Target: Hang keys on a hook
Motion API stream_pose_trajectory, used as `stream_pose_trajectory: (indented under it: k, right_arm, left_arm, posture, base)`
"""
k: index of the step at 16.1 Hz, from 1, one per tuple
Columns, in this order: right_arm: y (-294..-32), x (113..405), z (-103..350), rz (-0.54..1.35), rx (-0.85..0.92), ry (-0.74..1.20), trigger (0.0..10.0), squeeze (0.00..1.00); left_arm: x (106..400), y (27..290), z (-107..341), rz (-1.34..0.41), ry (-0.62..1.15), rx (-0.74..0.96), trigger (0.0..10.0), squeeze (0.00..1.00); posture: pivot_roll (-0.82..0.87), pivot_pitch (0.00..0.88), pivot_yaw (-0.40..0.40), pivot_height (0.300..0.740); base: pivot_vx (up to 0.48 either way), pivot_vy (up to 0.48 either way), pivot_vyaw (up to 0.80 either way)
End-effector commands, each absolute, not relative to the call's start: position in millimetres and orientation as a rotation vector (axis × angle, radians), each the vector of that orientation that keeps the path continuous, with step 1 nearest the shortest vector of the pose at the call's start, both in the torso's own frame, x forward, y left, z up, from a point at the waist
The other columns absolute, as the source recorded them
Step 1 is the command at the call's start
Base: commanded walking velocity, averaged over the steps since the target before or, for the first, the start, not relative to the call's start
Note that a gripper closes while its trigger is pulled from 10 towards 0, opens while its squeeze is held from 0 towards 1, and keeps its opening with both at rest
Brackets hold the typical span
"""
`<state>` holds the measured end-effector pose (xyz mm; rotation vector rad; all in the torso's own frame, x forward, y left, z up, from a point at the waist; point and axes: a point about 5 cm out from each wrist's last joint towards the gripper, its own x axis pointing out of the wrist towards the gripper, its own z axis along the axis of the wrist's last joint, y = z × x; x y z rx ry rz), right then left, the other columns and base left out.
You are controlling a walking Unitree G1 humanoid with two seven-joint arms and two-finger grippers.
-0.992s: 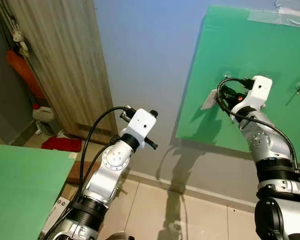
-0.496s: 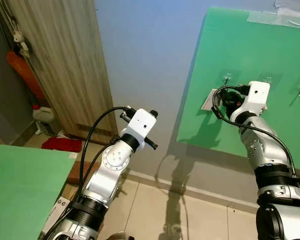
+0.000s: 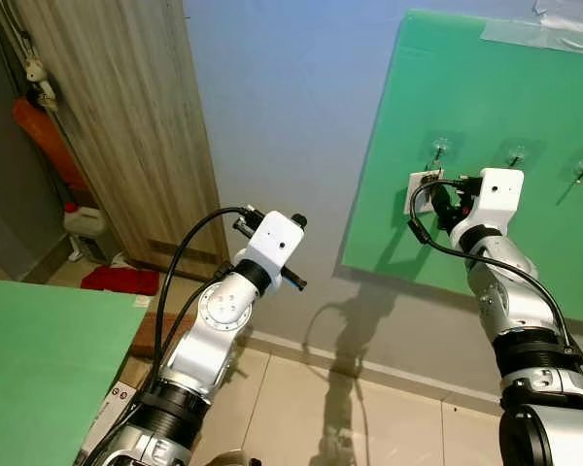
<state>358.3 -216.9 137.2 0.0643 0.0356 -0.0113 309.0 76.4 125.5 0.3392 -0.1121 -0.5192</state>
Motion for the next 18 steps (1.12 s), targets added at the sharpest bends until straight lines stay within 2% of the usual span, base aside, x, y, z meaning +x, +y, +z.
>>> stream_pose_trajectory:
  k: [1,5,6,8,12,15,18]
  right_arm:
    - [-217.2,359.5,139.3,-0.012,0.039,0.028,10.0,1.00]
    - [-221.2,353.8,135.9,-0.026,0.029,0.023,10.0,1.00]
    - [-220.5,348.0,133.1,0.000,-0.035,0.012,10.0,1.00]
    - [-223.2,334.3,121.7,0.004,-0.043,0.019,10.0,1.00]
    - [-211.8,318.6,110.1,0.028,-0.060,0.007,10.0,1.00]
    - [-205.2,302.8,103.7,0.009,-0.028,-0.008,10.0,1.00]
    - [-200.9,278.5,95.3,0.043,-0.037,-0.009,10.0,1.00]
  left_arm:
    - [308.1,74.5,127.3,-0.528,-0.123,0.342,10.0,0.00]
    - [309.2,77.4,125.6,-0.497,-0.116,0.334,10.0,0.00]
    - [310.7,81.6,126.1,-0.466,-0.114,0.320,10.0,0.00]
    - [312.6,87.5,126.4,-0.426,-0.110,0.306,10.0,0.00]
    - [312.1,91.0,124.3,-0.405,-0.104,0.286,10.0,0.00]
    - [309.1,107.3,115.0,-0.275,-0.052,0.137,10.0,0.00]
    - [297.0,117.6,106.5,-0.265,-0.046,0.186,10.0,0.00]
  posture:
    - [0.03,0.000,0.008,0.740]
    - [0.02,0.000,0.002,0.740]
    - [0.03,0.000,-0.001,0.740]
    - [0.03,0.000,-0.008,0.740]
    - [0.02,0.000,-0.002,0.740]
    - [0.01,0.000,0.003,0.740]
    - [0.01,0.000,0.010,0.740]
  base:
    - [0.000,0.000,0.00]
    - [0.000,0.000,0.00]
    - [0.000,0.000,0.00]
    - [0.000,0.000,0.00]
    - [0.000,0.000,0.00]
    - [0.000,0.000,0.00]
    - [0.000,0.000,0.00]
